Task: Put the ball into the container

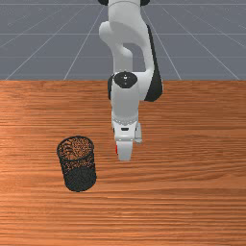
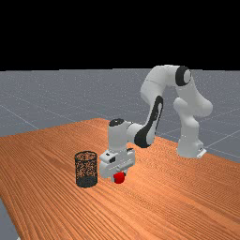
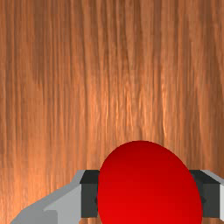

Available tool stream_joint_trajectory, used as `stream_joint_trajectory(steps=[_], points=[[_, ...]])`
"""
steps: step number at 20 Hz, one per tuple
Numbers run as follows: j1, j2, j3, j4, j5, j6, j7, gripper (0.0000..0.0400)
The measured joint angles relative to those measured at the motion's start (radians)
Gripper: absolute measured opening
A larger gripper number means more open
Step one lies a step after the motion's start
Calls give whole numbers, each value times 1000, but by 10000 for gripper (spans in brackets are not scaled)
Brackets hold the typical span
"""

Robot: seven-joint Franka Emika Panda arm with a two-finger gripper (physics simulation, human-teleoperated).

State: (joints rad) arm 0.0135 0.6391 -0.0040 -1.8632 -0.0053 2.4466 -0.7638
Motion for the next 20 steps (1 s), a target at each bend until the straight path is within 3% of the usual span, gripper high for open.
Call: stream_joint_trajectory(steps=[2,3,7,12,20], points=[[1,-1,0,4,0,-11,0,279],[1,62,0,20,0,51,1,279],[1,-30,-1,-51,-1,78,2,279],[1,-107,0,-41,-1,-31,1,279],[1,-205,-1,-76,-1,-54,2,279]])
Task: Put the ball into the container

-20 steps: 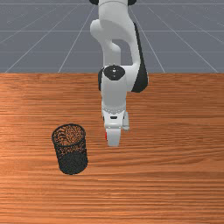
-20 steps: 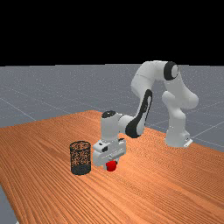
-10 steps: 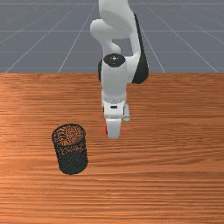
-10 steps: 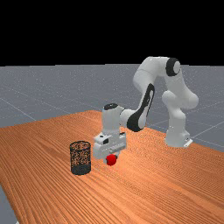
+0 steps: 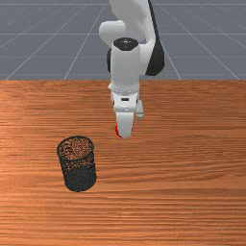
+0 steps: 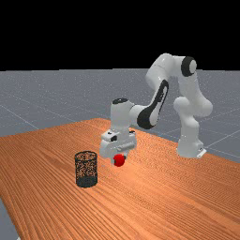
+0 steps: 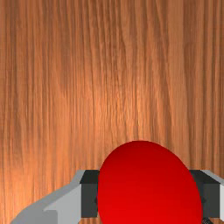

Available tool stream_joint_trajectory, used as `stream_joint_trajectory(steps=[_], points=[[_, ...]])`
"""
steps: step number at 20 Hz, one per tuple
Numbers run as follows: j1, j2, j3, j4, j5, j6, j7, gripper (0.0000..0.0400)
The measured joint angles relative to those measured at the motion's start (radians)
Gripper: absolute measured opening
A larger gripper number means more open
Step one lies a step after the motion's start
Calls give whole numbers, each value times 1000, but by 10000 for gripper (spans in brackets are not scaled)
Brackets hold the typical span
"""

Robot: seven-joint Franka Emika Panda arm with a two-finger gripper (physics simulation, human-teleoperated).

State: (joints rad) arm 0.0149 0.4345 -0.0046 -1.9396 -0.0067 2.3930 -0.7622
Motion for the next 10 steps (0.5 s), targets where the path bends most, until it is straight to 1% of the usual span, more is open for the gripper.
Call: stream_joint_trajectory(steps=[2,3,4,7,8,10], points=[[0,-19,0,18,0,-51,-1,279],[0,-41,0,1,0,-36,0,279],[0,-51,0,13,0,-66,0,279],[0,-90,0,20,0,-103,0,279],[26,-77,-27,57,-80,-161,51,279],[8,-77,-40,57,-90,-159,22,279]])
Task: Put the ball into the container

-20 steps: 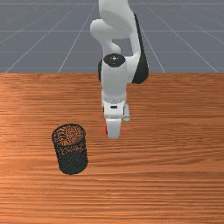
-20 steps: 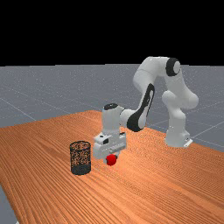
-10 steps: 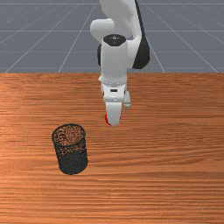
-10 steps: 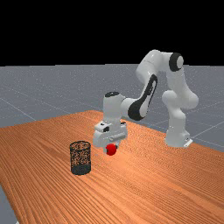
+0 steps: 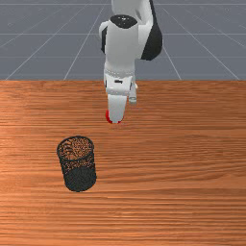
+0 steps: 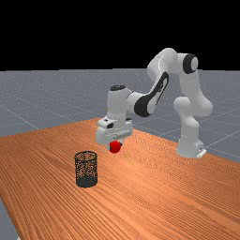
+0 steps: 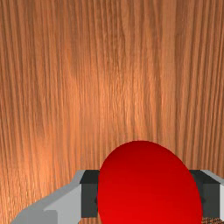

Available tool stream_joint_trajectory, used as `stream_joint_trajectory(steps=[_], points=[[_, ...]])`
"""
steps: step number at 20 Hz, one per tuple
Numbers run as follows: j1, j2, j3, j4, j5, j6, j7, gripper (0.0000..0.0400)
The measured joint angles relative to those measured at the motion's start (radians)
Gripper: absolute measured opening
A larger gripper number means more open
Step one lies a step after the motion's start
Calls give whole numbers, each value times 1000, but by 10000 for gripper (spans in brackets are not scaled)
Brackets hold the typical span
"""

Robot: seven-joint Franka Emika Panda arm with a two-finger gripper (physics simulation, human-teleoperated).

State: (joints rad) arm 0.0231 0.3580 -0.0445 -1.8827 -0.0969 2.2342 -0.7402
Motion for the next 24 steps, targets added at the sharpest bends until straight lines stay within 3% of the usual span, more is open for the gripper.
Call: stream_joint_trajectory(steps=[2,3,10,13,18,24], points=[[-16,4,-22,3,-27,3,-20,279],[-73,6,11,7,70,5,-171,279],[-154,34,-18,45,84,-5,-290,279],[-165,68,-22,98,100,-29,-273,279],[-157,202,-24,325,87,-173,-254,280],[-164,229,-25,362,89,-186,-263,279]])
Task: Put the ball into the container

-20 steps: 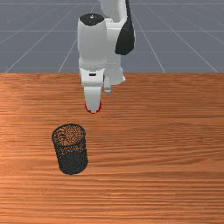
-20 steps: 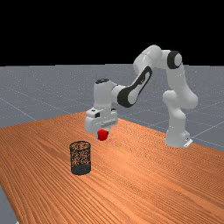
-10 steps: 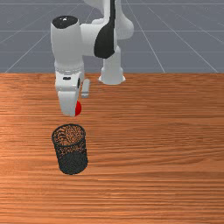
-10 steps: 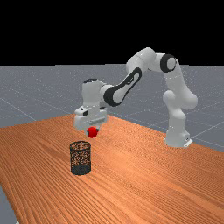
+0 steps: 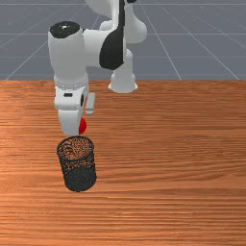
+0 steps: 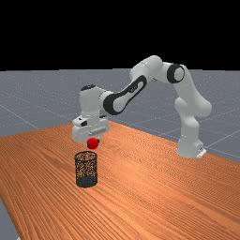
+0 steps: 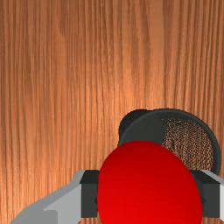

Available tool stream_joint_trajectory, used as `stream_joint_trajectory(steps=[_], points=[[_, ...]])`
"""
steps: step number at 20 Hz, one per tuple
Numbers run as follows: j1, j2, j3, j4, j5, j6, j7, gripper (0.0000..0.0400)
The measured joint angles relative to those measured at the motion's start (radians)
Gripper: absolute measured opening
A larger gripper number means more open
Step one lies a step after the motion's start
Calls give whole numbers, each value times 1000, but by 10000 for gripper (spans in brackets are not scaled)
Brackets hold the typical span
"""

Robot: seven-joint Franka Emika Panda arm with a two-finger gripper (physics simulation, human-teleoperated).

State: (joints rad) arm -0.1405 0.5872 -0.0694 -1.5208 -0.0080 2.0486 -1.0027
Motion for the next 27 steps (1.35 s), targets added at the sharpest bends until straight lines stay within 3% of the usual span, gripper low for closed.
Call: stream_joint_trajectory(steps=[1,6,7,12,13,14,18,22,24,25,27], points=[[-9,-14,11,-30,24,35,-13,279],[14,19,-5,22,-14,23,23,279],[6,49,3,77,1,-27,12,279],[17,64,-14,90,-31,-2,25,279],[2,102,-2,159,-7,-76,5,280],[2,118,-3,173,-8,-85,5,280],[-2,126,3,130,-6,-4,-10,279],[2,179,-1,218,-7,-82,7,280],[1,186,-1,206,-7,-59,8,280],[2,199,-1,217,-7,-64,9,332],[1,188,1,181,-5,-17,9,373]])
